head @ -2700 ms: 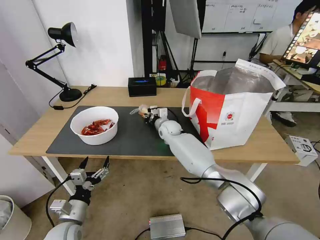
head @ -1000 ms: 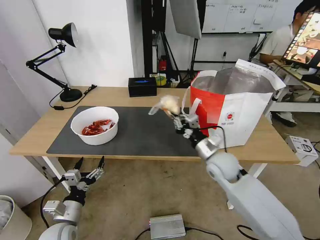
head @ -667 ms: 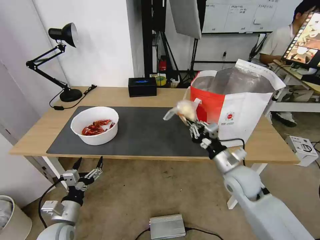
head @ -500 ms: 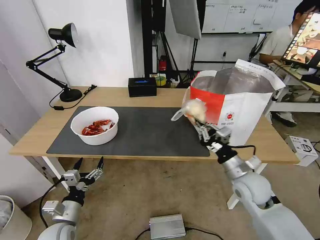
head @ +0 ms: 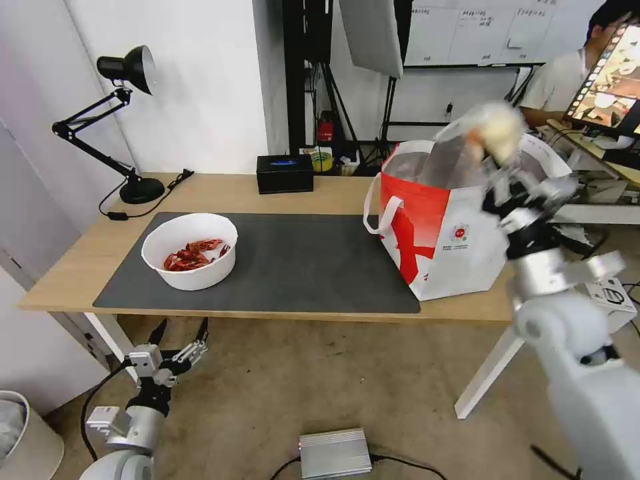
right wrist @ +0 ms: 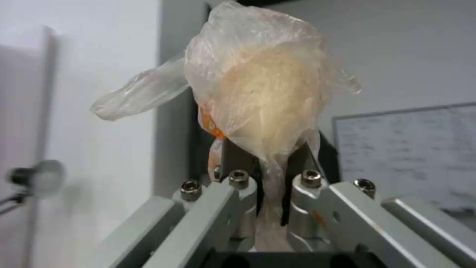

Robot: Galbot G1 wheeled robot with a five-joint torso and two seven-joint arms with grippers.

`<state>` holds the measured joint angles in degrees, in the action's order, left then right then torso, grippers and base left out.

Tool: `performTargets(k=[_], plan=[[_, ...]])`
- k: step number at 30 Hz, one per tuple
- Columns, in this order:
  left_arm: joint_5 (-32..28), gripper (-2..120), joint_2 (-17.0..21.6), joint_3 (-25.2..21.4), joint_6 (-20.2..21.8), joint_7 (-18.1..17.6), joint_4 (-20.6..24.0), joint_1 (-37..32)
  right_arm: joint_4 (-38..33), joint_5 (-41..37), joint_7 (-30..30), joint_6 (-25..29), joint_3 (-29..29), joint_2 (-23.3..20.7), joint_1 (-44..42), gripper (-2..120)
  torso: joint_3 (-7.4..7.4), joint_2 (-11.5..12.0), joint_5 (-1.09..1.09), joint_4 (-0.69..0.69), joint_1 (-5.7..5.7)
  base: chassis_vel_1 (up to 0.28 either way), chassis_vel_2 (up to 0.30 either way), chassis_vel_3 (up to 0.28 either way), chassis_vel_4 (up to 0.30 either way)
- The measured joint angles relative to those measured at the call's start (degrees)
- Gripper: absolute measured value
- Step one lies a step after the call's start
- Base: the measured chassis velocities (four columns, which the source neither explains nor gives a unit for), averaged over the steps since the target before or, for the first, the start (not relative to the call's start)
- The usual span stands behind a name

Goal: Pick up the trash from the table and place it into the takeout bag.

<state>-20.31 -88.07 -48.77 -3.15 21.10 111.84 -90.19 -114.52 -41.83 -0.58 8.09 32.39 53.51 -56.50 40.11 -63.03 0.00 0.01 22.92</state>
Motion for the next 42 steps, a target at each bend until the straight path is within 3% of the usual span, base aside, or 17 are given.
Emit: performTargets(k=[7,12,19,27,33,42], plan=[[0.0,100,-0.1,0.7,0.0,0.0,-0.1,0.5,0.4,-6.8,-6.4,-9.9,1.1,-4.6,1.9,4,0.00,0.0,0.01,-0.01,0.00,0.000,0.000,0.000,0.000],[0.2,100,0.1,1.0,0.0,0.0,0.1,0.6,0.3,-16.9,-10.7,-18.0,1.3,-7.5,5.1,4,0.00,0.0,0.00,-0.01,0.00,0.000,0.000,0.000,0.000],[0.3,100,0.3,1.1,0.1,0.0,1.0,0.3,3.4,-26.8,-17.8,-27.6,-3.0,-10.6,14.1,4,0.00,0.0,0.00,-0.02,0.00,0.000,0.000,0.000,0.000],[0.4,100,-0.1,1.1,0.2,0.0,2.0,0.1,6.7,-32.7,-23.5,-35.9,-9.4,-10.7,23.2,4,0.00,0.0,-0.01,0.00,0.00,0.000,0.000,0.000,0.000],[0.3,100,-0.5,0.6,0.3,0.0,2.6,-0.2,10.0,-42.8,-31.2,-44.5,-12.8,-10.1,29.2,4,0.00,0.0,-0.01,0.00,0.00,0.000,0.000,0.000,0.000],[0.2,100,-0.5,0.3,0.3,0.0,2.7,-0.2,11.4,-50.9,-39.7,-47.0,-13.7,-9.4,31.7,4,0.00,0.0,0.00,-0.01,0.00,0.000,0.000,0.000,0.000]])
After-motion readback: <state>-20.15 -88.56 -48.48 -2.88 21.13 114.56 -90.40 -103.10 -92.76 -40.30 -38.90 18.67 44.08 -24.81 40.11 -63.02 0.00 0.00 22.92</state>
